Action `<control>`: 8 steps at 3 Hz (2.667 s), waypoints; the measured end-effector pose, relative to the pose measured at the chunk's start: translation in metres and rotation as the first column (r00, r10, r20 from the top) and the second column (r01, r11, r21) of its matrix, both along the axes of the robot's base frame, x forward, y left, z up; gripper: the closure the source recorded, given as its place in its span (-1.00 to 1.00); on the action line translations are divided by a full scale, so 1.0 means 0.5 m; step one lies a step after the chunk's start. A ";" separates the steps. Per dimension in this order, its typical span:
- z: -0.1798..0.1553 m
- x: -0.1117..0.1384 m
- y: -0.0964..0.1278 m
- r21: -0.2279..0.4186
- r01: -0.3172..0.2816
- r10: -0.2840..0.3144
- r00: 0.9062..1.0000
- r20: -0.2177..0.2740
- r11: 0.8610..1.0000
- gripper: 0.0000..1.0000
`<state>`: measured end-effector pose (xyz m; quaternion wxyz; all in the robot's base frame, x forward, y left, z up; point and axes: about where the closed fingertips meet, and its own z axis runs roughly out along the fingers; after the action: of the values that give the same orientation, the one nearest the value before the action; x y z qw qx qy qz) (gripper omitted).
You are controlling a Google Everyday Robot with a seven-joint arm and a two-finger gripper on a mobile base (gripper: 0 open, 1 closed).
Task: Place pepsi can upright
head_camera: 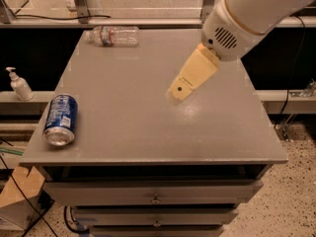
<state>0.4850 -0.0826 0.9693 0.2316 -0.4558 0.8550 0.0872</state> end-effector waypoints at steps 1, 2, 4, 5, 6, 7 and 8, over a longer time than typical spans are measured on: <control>-0.008 -0.004 0.105 0.023 -0.086 0.086 0.996 -0.008 0.996 -1.00; -0.011 -0.007 0.221 0.060 -0.181 0.183 0.983 -0.013 0.982 -1.00; -0.016 0.000 0.244 0.089 -0.149 0.152 0.988 -0.022 0.985 -1.00; -0.037 0.019 0.307 0.154 -0.138 0.147 0.988 -0.043 0.978 -1.00; -0.059 0.042 0.377 0.202 -0.132 0.148 0.987 -0.064 0.970 -1.00; -0.081 0.057 0.456 0.248 -0.131 0.159 0.983 -0.095 0.960 -1.00; -0.103 0.064 0.546 0.290 -0.146 0.190 0.973 -0.132 0.946 -1.00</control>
Offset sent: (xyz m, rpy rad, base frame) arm -0.0022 0.1719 -0.0111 0.1053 0.0411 0.2847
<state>0.5173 0.1906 0.9176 0.2164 -0.4817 0.8078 0.2620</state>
